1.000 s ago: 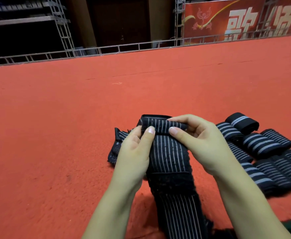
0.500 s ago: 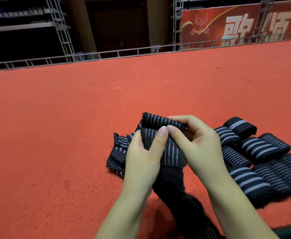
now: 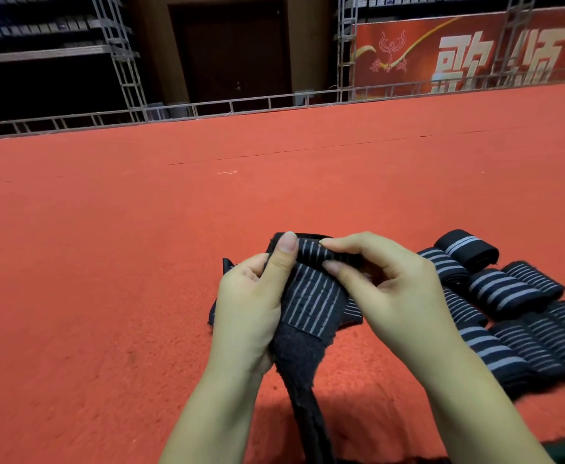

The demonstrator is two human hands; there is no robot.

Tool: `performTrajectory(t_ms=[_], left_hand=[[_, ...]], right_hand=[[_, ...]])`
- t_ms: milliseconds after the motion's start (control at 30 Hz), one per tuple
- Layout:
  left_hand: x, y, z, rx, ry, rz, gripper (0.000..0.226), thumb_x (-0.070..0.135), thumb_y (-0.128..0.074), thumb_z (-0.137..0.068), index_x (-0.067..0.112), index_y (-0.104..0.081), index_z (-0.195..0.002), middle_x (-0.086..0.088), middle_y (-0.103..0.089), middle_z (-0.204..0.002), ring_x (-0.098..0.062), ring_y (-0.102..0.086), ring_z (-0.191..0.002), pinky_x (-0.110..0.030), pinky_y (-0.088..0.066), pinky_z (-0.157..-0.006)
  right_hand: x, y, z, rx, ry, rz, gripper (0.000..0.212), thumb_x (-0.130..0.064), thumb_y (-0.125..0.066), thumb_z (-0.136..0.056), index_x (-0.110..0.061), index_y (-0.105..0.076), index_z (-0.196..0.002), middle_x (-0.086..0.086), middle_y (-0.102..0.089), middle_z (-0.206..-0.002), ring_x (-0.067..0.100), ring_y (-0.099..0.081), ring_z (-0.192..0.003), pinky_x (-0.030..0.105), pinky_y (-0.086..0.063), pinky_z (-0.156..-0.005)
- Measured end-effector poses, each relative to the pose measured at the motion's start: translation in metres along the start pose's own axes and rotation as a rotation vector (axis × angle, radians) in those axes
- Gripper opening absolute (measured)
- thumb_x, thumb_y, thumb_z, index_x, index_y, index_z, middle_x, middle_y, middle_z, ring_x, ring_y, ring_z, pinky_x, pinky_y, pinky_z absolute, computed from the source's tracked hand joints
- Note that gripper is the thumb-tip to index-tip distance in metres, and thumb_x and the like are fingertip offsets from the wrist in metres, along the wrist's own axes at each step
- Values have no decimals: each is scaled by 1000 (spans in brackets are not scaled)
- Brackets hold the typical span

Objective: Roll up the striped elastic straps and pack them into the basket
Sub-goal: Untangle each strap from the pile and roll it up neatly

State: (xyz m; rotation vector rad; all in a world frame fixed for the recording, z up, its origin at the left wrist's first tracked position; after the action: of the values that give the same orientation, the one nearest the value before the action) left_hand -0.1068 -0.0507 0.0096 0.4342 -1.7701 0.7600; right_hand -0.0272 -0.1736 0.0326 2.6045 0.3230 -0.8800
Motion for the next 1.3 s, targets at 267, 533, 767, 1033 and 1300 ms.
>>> performTrajectory(t_ms=[267,533,767,1033,1300], left_hand=[[-1,-2,1,25,-29,4,28,32,-61,-85,13,-60,-64,2,-54,-52,-8,-48,-46,-20,-39,-43],[-6,-7,1,-131,-80,-69,19,19,-49,-98,10,-66,-97,-4,-73,-83,-15,-69,-75,-26,-53,-63],[-12,-14,1,-247,22,-88,36,43,-57,-83,15,-60,-106,3,-74,-89,-9,-69,-84,-21,-52,-65],[-20,-22,9,-89,-48,-39,23,42,-69,-84,21,-71,-94,-6,-76,-97,-22,-72,-94,-38,-56,-82],[-6,-9,5,-77,-87,-52,19,33,-68,-71,15,-72,-70,-5,-72,-72,-13,-65,-64,-25,-50,-56]], right_hand=[[7,-7,6,-251,-412,-520,24,-26,-60,-83,-22,-68,-104,-17,-70,-83,-1,-66,-76,16,-52,-61],[20,-9,6,-235,-563,-605,25,-19,-59,-82,-6,-67,-102,-1,-68,-75,11,-62,-65,22,-51,-51],[25,3,1,-32,-471,-513,15,-17,-70,-83,-13,-69,-98,3,-73,-83,12,-68,-74,30,-57,-61],[17,7,-1,-11,-358,-358,18,-25,-64,-79,-20,-71,-94,-1,-74,-91,12,-69,-83,36,-55,-76],[14,19,2,29,-326,-259,13,-14,-70,-86,-27,-72,-90,-6,-74,-86,12,-71,-80,45,-59,-76]])
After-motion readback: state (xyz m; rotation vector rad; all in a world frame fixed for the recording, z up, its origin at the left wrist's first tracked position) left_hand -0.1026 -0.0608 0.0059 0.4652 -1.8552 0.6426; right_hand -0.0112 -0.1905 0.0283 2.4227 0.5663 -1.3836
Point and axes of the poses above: each hand's wrist, its own z-axis away from the middle knuckle, its own y-axis out of the back of the hand, x = y × z, the point moved 5 cm from there along -z, towards the middle knuckle
